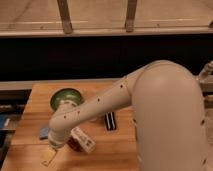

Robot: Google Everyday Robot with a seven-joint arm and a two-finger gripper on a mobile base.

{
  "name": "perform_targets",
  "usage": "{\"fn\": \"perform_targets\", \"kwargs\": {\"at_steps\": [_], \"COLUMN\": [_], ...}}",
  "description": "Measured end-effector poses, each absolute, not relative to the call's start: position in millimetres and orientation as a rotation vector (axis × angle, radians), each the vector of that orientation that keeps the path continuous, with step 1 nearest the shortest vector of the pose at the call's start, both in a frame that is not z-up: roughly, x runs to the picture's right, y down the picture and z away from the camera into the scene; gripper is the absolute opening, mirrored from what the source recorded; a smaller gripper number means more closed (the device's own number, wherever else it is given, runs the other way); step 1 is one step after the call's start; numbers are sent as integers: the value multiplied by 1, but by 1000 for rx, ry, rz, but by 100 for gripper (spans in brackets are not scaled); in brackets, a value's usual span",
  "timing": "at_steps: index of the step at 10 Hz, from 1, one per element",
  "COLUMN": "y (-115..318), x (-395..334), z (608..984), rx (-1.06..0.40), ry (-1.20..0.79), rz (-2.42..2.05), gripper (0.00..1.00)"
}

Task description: Place the pepper in the ceramic bowl

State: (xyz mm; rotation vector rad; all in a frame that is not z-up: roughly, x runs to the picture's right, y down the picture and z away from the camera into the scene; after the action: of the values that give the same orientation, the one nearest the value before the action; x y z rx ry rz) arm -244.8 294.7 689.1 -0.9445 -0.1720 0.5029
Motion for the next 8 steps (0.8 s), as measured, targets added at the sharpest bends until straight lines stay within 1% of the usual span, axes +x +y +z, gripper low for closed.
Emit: {"fn": "perform_targets", "kwargs": {"at_steps": [4,8], "y": [300,294], "x": [-241,-232], "z": [707,710], "rx": [-959,-933], "ry": [-117,-82], "rz": [501,511], "gripper": [80,80]}}
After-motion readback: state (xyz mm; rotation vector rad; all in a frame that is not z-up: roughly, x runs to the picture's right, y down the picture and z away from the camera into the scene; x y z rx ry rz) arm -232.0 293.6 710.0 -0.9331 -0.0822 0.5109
